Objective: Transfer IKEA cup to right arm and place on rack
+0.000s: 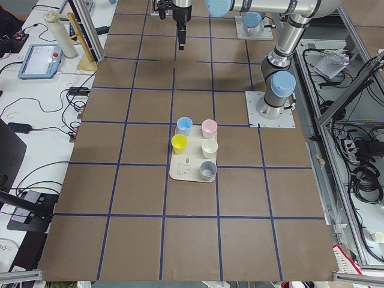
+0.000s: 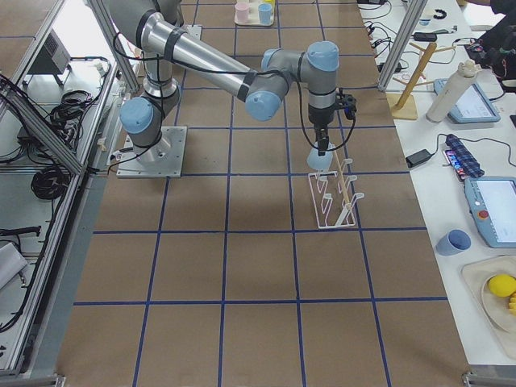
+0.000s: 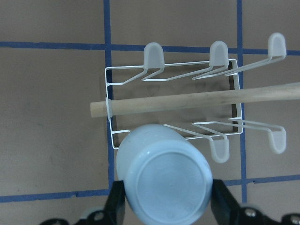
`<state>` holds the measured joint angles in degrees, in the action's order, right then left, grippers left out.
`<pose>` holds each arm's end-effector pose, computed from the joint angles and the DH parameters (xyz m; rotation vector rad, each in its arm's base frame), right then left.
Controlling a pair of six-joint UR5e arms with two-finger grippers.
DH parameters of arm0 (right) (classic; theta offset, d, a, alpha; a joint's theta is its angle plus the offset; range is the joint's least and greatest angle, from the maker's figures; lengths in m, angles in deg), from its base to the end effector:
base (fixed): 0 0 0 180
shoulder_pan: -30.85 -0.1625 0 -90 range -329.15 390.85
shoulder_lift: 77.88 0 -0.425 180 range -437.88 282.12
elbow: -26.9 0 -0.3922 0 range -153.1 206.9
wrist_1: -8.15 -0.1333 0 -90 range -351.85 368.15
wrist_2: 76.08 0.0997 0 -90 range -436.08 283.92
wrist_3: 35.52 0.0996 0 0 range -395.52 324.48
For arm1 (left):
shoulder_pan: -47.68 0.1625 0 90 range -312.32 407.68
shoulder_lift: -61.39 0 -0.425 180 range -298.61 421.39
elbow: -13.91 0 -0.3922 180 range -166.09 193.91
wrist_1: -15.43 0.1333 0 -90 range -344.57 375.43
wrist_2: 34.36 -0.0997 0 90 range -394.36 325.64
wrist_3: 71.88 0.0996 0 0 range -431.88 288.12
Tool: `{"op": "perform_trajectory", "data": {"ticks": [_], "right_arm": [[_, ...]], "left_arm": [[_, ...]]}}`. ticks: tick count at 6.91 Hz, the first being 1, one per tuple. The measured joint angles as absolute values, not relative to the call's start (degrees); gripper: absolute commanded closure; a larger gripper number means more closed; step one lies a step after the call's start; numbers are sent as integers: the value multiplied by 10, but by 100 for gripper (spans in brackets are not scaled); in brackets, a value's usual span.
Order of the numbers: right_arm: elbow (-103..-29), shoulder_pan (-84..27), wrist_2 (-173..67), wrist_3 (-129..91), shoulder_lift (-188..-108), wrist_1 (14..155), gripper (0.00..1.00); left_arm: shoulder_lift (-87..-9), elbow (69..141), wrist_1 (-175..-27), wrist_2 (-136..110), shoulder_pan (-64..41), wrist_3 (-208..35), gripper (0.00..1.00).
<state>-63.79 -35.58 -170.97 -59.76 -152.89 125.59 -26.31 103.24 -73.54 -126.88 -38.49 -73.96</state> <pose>-0.1277 -0.6048 0.3902 0.0043 -2.9721 0.2284 -0.0965 -0.4886 0.5152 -0.1619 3.0905 -0.1070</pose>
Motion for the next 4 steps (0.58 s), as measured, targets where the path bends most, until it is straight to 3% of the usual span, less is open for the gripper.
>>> {"op": "perform_trajectory", "data": {"ticks": [4], "right_arm": [[-635,-358,-1710,-597,-1533,1256,0]], "left_arm": [[-262,1032,-733,-1267,-385,-740,0]]}}
